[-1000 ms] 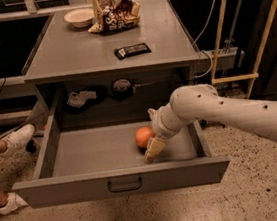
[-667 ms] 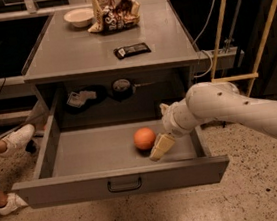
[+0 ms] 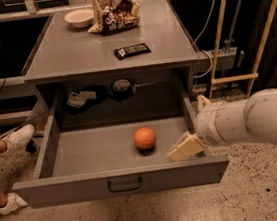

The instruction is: Place orange into top drawer

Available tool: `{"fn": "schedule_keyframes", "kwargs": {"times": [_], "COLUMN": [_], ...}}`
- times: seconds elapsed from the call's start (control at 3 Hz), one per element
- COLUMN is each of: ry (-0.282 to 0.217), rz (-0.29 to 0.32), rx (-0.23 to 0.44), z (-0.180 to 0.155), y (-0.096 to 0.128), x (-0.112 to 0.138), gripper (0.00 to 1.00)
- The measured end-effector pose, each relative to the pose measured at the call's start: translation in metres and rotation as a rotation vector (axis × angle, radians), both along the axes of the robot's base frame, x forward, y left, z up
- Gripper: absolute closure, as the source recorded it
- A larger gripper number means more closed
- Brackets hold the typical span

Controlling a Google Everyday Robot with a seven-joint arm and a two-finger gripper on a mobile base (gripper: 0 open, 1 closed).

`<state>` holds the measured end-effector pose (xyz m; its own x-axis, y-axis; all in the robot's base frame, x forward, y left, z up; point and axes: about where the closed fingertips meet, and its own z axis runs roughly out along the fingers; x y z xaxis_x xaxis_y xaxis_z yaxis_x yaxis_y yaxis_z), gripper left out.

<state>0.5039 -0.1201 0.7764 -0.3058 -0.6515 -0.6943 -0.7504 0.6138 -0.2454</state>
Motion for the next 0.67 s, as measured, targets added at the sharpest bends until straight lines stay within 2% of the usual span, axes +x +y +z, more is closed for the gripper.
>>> {"fn": "schedule_keyframes", "kwargs": {"times": [0.33, 0.67], "ry": [-0.096, -0.113], "rz": [-0.029, -0.066], "rx": [0.004, 0.023], "z": [0.035, 0.044], "y": [0.015, 0.001], "x": [-0.044, -0.055], "gripper": [0.0, 0.0]}}
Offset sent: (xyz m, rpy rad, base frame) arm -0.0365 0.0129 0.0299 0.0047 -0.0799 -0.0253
